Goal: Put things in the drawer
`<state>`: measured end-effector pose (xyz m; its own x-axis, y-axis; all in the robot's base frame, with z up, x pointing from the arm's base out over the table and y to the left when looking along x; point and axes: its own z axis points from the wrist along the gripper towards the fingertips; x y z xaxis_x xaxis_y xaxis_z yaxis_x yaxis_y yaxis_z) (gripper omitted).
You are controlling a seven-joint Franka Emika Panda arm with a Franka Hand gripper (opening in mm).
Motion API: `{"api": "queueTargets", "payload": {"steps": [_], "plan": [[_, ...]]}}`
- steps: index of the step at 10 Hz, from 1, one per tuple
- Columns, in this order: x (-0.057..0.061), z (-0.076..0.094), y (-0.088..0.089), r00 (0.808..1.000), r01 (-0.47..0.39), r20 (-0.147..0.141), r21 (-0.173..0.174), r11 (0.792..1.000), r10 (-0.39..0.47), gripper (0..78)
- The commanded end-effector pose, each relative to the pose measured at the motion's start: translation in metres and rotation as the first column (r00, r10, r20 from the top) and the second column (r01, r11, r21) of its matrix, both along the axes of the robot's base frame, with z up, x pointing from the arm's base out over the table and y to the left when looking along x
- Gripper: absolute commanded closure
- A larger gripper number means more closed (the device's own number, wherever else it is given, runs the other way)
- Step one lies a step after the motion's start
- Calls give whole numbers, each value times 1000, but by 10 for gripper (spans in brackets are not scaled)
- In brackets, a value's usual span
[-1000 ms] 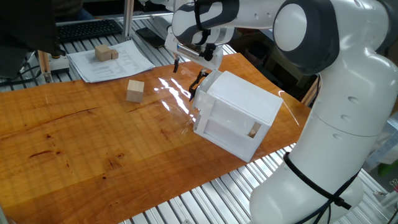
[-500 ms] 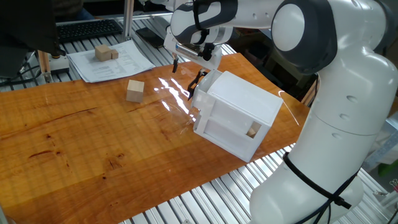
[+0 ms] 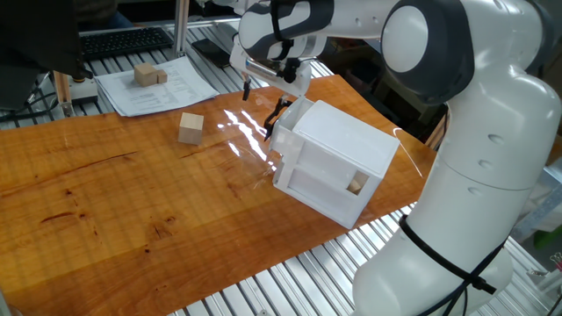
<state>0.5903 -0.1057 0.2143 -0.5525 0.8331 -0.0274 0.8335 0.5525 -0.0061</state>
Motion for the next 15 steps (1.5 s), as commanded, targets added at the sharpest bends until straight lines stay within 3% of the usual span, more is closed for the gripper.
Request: {"api": "queueTargets", "payload": {"steps": [1,15], "plan": [[1,1,0,1000,-20,4,-1,1000,20,1],[1,1,0,1000,-22,-7,-8,1000,22,1]]}}
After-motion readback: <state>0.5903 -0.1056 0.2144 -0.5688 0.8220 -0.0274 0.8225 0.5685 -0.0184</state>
